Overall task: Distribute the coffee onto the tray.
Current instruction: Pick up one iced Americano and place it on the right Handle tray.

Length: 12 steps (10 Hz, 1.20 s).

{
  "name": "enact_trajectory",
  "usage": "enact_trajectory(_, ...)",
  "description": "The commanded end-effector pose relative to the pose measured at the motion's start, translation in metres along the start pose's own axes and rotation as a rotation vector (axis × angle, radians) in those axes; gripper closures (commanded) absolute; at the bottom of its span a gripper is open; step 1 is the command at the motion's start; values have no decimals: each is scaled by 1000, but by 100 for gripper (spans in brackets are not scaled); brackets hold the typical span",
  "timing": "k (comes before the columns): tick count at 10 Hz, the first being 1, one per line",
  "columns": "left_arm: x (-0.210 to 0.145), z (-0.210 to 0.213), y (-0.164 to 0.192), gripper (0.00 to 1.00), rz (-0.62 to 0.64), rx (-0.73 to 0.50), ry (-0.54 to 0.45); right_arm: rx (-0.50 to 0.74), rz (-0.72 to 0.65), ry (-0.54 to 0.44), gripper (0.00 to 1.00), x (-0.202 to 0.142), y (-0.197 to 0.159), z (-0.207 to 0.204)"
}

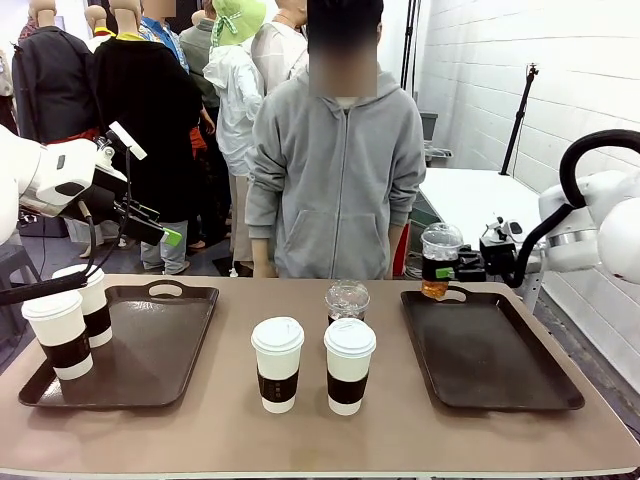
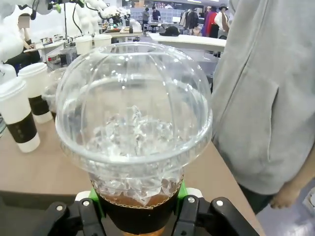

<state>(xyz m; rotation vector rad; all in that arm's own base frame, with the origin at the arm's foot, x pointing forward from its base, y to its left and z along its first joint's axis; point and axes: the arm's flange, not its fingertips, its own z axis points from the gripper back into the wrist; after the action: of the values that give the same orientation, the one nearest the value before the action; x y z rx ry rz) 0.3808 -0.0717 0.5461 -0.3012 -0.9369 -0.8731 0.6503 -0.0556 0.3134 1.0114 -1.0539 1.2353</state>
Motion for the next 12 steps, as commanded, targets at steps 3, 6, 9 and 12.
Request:
enact_trajectory(3, -2, -1, 2, 0, 8, -3, -1, -24, 77, 14, 40, -20, 40, 5)
enact_trajectory(6, -2, -1, 2, 0, 8, -3, -1, -40, 68, -9, 40, -39, 49, 1)
enact_trajectory(9, -2, -1, 2, 0, 8, -3, -1, -63, 63, 1, 40, -54, 53, -7)
enact_trajectory(12, -2, -1, 2, 0, 8, -3, -1, -67, 54, 22, 40, -59, 54, -11)
